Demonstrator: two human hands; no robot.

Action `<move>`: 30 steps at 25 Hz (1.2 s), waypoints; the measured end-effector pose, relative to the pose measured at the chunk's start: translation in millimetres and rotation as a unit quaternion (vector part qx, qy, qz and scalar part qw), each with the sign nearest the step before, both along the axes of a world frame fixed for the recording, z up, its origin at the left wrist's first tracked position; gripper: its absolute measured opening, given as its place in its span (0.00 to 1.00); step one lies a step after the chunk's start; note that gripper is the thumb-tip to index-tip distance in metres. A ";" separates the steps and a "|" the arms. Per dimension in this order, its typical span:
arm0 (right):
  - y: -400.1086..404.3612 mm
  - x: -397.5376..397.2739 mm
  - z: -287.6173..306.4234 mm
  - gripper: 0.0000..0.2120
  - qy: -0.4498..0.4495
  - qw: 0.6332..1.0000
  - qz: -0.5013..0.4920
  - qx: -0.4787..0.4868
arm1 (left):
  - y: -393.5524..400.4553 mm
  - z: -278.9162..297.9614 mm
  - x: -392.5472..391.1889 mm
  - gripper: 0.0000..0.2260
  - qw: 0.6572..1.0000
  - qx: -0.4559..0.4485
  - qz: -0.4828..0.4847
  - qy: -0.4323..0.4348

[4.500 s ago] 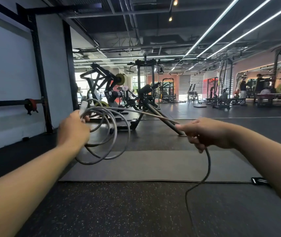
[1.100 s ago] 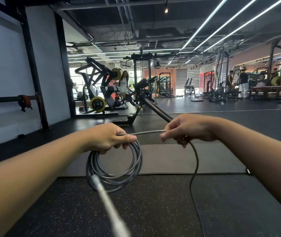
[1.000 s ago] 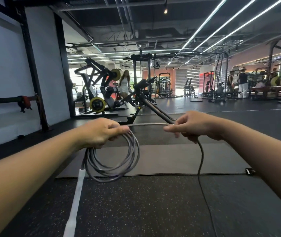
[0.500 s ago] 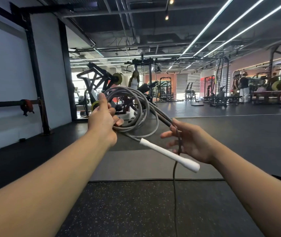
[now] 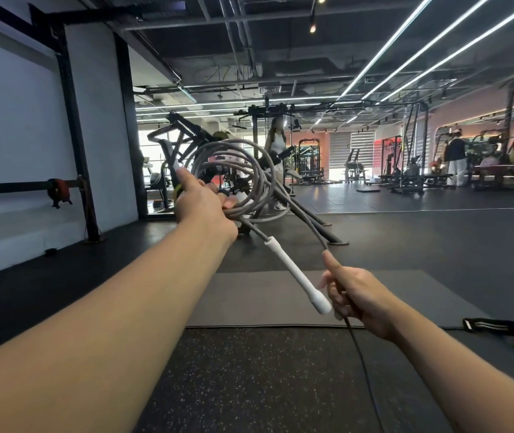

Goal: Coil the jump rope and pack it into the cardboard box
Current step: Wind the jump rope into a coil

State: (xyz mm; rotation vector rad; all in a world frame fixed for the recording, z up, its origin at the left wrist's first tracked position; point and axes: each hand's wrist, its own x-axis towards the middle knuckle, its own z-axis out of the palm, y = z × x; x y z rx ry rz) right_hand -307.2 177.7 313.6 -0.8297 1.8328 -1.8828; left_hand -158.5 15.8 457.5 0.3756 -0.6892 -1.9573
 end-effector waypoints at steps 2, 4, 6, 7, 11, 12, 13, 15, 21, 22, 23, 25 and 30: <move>-2.7 0.7 3.8 0.24 -0.043 0.996 0.039 -0.064 | 0.4 1.3 1.3 0.24 1.000 0.018 -0.005 0.022; -12.4 8.5 5.4 0.20 -0.081 0.984 0.091 -0.126 | 3.2 -1.1 0.4 0.24 0.997 0.061 -0.001 0.045; -24.0 24.7 7.3 0.18 -0.127 0.965 0.140 -0.183 | 6.4 -7.8 -4.4 0.24 0.993 0.098 -0.006 0.069; -29.6 32.7 8.9 0.18 -0.163 0.949 0.164 -0.214 | 6.9 -12.7 -8.4 0.26 0.989 0.118 -0.006 0.084; -34.1 41.4 23.3 0.19 -0.213 0.933 0.133 -0.259 | 6.7 -37.2 -12.9 0.23 0.994 0.010 0.106 -0.023; -30.4 34.5 29.0 0.18 -0.188 0.949 0.084 -0.238 | 6.0 -43.2 -5.1 0.19 0.987 -0.060 0.141 -0.056; -23.6 24.7 34.4 0.16 -0.162 0.963 0.033 -0.214 | 2.3 -50.3 2.9 0.17 0.972 -0.133 0.169 -0.094; -7.1 4.6 46.1 0.07 -0.154 0.968 -0.023 -0.197 | -9.1 -64.4 18.9 0.14 0.923 -0.270 0.207 -0.177; -25.7 36.2 55.1 0.33 -0.179 0.936 0.034 -0.303 | -3.8 -90.2 3.8 0.16 0.919 -0.232 0.223 -0.228; -38.2 48.5 51.8 0.40 -0.157 0.945 0.013 -0.288 | 3.2 -93.2 -1.7 0.18 0.923 -0.215 0.214 -0.238; -51.5 60.2 47.4 0.45 -0.120 0.958 -0.013 -0.261 | 9.8 -95.9 -5.9 0.19 0.929 -0.196 0.204 -0.240; -70.5 79.0 39.8 0.44 -0.024 0.980 -0.041 -0.192 | 19.2 -100.2 -11.5 0.19 0.948 -0.145 0.182 -0.218; -72.6 85.9 41.8 0.10 0.019 0.991 0.044 -0.128 | 23.0 -101.4 -9.3 0.23 0.969 -0.021 0.144 -0.199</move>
